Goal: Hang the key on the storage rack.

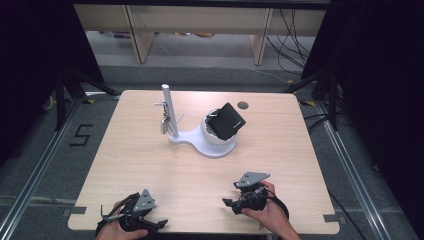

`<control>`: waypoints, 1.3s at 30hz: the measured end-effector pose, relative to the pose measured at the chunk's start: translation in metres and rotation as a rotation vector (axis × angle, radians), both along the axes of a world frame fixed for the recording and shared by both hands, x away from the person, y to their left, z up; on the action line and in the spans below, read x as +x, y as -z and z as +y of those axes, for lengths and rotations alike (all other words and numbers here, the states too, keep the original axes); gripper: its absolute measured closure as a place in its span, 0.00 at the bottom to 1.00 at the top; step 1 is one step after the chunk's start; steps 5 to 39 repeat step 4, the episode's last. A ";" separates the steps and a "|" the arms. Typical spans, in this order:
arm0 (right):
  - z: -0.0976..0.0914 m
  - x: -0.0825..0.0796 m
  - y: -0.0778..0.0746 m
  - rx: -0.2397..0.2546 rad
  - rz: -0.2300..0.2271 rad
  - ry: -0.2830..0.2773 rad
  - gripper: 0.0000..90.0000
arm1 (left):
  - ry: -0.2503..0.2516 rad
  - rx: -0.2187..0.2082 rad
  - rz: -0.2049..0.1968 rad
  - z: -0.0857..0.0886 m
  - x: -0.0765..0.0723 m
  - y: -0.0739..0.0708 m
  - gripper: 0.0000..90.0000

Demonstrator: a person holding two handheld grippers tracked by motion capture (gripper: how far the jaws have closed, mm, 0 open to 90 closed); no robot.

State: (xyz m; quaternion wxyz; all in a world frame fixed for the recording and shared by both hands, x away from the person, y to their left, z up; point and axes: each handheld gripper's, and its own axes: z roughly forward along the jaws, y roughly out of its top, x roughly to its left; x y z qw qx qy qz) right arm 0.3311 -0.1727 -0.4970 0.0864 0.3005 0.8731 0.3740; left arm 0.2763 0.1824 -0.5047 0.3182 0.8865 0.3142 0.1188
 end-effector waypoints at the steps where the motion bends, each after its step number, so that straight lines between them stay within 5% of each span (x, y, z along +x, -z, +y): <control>1: 0.000 0.000 0.000 0.001 0.000 0.001 0.34 | 0.003 -0.005 0.004 0.000 0.000 0.000 0.22; 39: -0.001 0.000 -0.001 -0.010 0.011 -0.008 0.33 | 0.000 0.001 -0.005 0.002 0.002 0.001 0.22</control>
